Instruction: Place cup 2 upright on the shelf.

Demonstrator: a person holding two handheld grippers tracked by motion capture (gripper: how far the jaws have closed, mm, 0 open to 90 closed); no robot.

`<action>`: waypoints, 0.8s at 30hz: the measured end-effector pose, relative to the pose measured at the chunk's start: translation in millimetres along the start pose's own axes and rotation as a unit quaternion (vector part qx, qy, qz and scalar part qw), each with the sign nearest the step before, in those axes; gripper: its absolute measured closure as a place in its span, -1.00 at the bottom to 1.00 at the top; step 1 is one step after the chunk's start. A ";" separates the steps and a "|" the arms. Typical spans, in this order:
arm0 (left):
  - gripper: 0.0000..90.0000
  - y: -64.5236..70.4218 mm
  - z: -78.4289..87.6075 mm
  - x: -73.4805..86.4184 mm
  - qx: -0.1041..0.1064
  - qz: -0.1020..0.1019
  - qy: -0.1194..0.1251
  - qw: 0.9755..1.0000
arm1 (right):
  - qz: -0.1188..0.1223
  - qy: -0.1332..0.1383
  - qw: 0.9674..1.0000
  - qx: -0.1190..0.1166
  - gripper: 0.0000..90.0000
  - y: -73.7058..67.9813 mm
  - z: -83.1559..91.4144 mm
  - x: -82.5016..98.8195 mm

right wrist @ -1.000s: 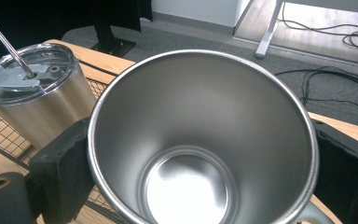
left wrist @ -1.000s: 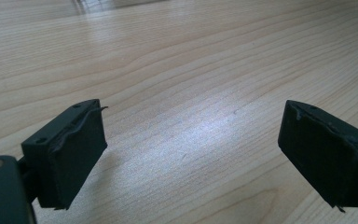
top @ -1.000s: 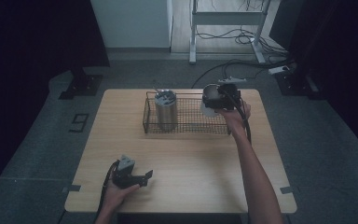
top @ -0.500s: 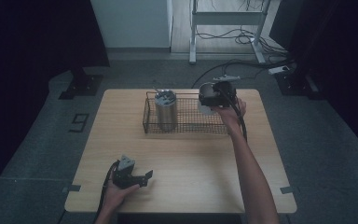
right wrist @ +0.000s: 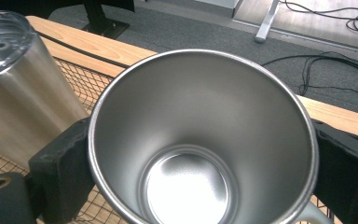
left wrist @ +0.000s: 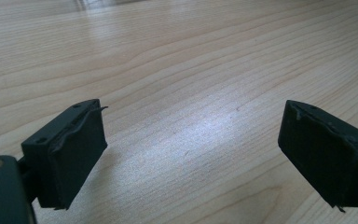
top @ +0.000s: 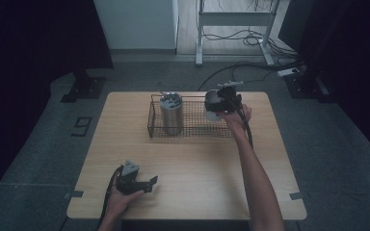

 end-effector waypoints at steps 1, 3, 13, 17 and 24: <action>-0.84 0.1 -0.1 -0.1 0.000 0.000 0.001 1.000 | 0.000 0.000 1.000 0.000 -0.85 0.9 -1.2 0.2; -0.84 0.4 0.0 0.0 0.002 0.000 0.002 1.000 | -0.002 -0.001 1.000 0.002 -0.85 3.4 -3.5 0.8; -0.83 0.6 0.2 -0.2 0.002 0.000 0.003 1.000 | -0.007 -0.011 1.000 0.007 -0.85 9.2 -14.4 7.9; -0.84 -0.2 0.2 0.1 0.003 0.002 0.003 1.000 | -0.008 -0.016 1.000 0.007 -0.85 10.5 -19.8 11.1; -0.83 -2.2 0.9 0.9 0.003 0.003 0.004 1.000 | -0.003 -0.028 1.000 0.009 -0.85 11.1 -30.7 17.1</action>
Point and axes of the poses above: each handheld gripper's, and its own axes: z roughly backward along the jaws, x roughly out of its underside, y roughly to its right, the point moved 7 cm from there along -z, roughly forward along the jaws, and after that the axes turned 14 degrees about -z, right-handed, at the moved point
